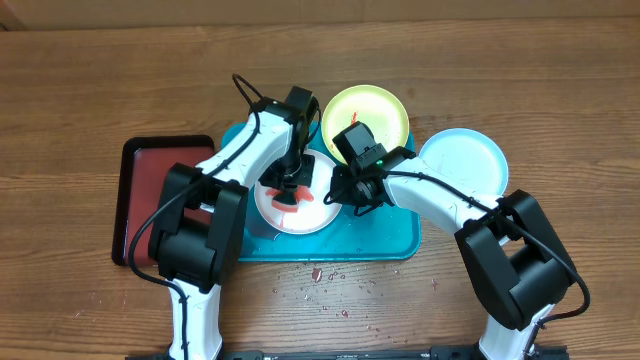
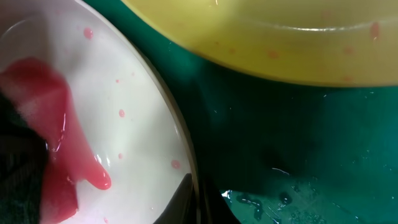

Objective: Clean dirty plates on tray and stack at the side
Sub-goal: 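Scrub the white plate with the sponge while right gripper holds it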

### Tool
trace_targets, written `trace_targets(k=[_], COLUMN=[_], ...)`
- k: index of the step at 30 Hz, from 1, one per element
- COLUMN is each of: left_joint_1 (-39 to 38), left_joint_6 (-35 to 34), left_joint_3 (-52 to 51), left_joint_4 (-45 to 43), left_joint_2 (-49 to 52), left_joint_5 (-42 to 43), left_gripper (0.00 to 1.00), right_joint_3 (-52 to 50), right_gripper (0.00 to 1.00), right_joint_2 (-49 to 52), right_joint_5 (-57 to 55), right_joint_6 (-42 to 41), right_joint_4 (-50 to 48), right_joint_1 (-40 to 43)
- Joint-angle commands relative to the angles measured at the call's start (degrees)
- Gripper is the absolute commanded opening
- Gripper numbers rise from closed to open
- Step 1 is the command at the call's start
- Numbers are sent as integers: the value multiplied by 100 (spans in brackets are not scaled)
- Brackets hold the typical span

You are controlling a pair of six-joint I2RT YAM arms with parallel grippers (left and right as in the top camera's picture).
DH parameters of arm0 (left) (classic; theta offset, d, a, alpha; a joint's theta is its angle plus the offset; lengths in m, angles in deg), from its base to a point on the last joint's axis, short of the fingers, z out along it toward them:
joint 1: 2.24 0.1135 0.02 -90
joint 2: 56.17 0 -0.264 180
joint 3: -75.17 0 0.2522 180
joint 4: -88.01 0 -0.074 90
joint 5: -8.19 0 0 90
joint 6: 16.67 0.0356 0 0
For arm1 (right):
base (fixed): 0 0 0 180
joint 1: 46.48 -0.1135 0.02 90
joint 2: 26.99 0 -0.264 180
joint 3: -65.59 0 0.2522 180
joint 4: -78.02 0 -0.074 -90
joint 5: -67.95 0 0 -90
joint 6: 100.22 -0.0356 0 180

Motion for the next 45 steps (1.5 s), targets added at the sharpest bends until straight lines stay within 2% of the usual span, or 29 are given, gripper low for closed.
trace_targets(k=[1, 5, 8, 12, 17, 21, 23, 27, 29, 31, 35, 38, 42, 45], left_joint_1=[17, 15, 72, 144, 157, 151, 151, 142, 127, 118, 118, 118, 120, 120], left_joint_6=[44, 986, 1231, 1228, 507, -378, -597, -610, -424, 55, 1515, 2111, 2127, 1397], left_joint_3=[-205, -205, -205, -208, -435, -804, -1010, -1329, -1405, -1405, -1403, -1403, -1403, -1401], left_joint_4=[-317, -232, -98, -68, -210, -365, -494, -855, -975, -1034, -1019, -927, -977, -1141], left_joint_2=[70, -369, -643, -745, -743, -743, -743, -743, -743, -743, -743, -743, -743, -743], left_joint_5=[-125, 518, 831, 835, -111, -1056, -1235, -1161, -892, -326, 1598, 2653, 2684, 1790], left_gripper=[4, 4, 4, 4, 4, 4, 4, 4, 4, 4, 4, 4, 4, 4], right_joint_3=[149, 146, 146, 146, 146, 146, 146, 146, 146, 146, 146, 146, 146, 146], right_gripper=[4, 4, 4, 4, 4, 4, 4, 4, 4, 4, 4, 4, 4, 4], right_joint_2=[-4, -2, -2, -2, -2, -2, -2, -2, -2, -2, -2, -2, -2, -2], right_joint_5=[-48, -50, -50, -48, -48, -48, -48, -44, -28, -28, 11, 120, 133, 127], right_joint_6=[33, 33, 33, 33, 35, 33, 33, 31, 31, 33, 33, 33, 33, 33], right_joint_4=[-48, -50, -48, -48, -44, -48, -52, -52, -55, -68, -70, -72, -85, -101], right_joint_1=[-33, -33, -33, -33, -33, -33, -33, -33, -33, -33, -33, -33, -85, -151])
